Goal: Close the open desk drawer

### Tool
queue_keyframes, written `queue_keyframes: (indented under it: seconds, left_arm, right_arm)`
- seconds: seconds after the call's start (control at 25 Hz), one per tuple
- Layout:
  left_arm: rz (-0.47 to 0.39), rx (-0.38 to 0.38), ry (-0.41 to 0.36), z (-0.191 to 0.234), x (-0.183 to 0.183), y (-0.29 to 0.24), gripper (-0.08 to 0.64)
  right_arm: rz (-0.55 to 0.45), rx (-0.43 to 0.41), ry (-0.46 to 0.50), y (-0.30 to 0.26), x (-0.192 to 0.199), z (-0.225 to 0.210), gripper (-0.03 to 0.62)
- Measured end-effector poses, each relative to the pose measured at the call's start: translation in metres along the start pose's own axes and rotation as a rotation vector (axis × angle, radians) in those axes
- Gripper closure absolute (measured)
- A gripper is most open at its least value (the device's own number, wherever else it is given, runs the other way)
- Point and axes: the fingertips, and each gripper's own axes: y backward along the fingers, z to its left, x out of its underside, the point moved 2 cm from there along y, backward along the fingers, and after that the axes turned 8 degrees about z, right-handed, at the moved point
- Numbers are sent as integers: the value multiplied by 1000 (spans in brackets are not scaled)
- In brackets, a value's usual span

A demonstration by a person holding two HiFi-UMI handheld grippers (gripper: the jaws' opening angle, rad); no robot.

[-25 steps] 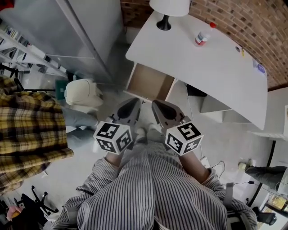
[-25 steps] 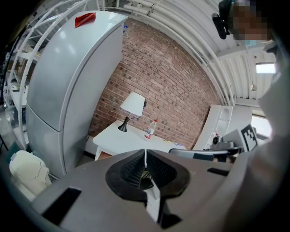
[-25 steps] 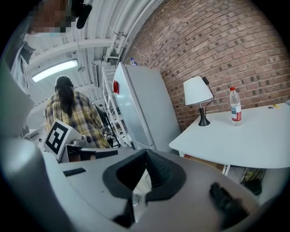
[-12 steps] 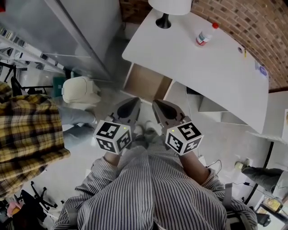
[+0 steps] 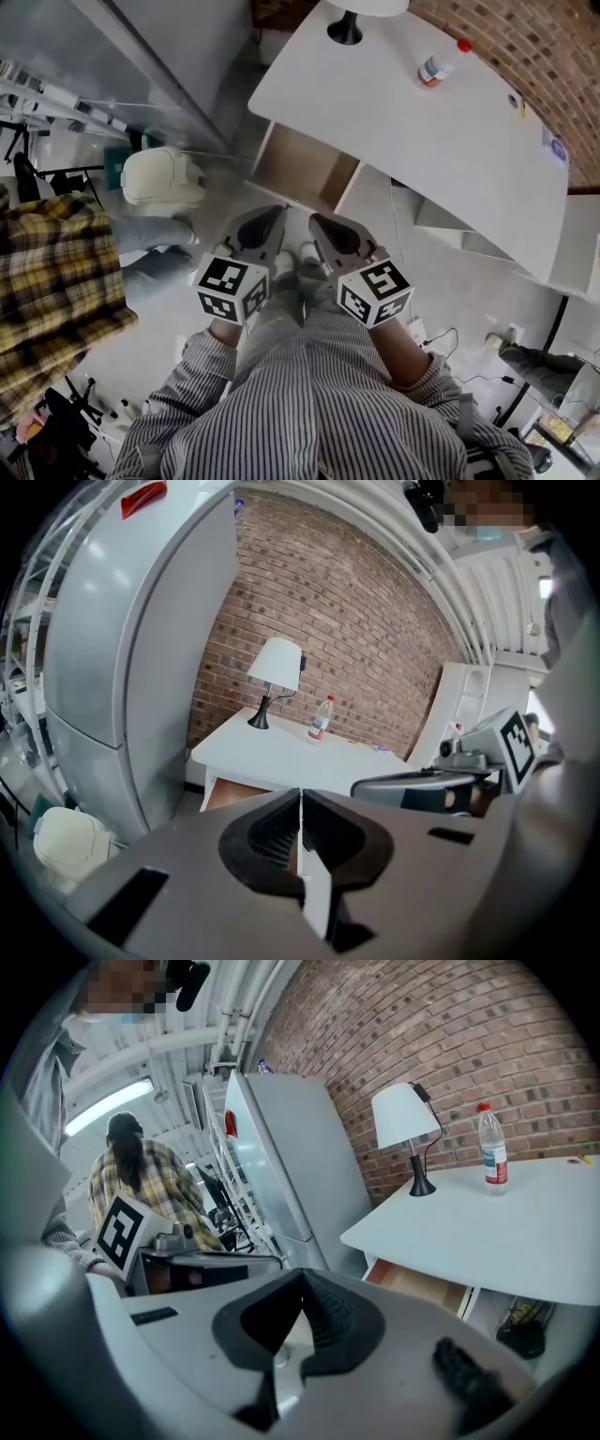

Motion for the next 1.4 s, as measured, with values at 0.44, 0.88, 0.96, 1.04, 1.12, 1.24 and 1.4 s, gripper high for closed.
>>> queue_keyframes:
  seconds: [0.44, 0.88, 0.96, 1.04, 1.12, 1.24, 1.4]
  left_arm:
    - [86, -25, 22, 25, 49, -33, 540]
    - [114, -27, 61, 49, 89, -78, 540]
    - [119, -30, 72, 54, 98, -86, 540]
    - [128, -32, 80, 59, 108, -95, 540]
    - [139, -32, 87, 64, 119, -104, 540]
    - [156, -33, 101, 71, 136, -116, 540]
    - [167, -34, 112, 78, 155, -130, 540]
  right_arm:
    - [46, 11, -77, -37, 52, -29, 577]
    - [60, 8, -132, -73, 104, -59, 577]
    - [64, 15, -146, -79, 114, -64, 577]
    - [68, 24, -163, -85, 124, -70, 577]
    - [69, 38, -181, -91, 133, -78, 577]
    - [74, 56, -201, -99, 147, -85, 577]
    - [79, 66, -229, -111, 168, -91, 577]
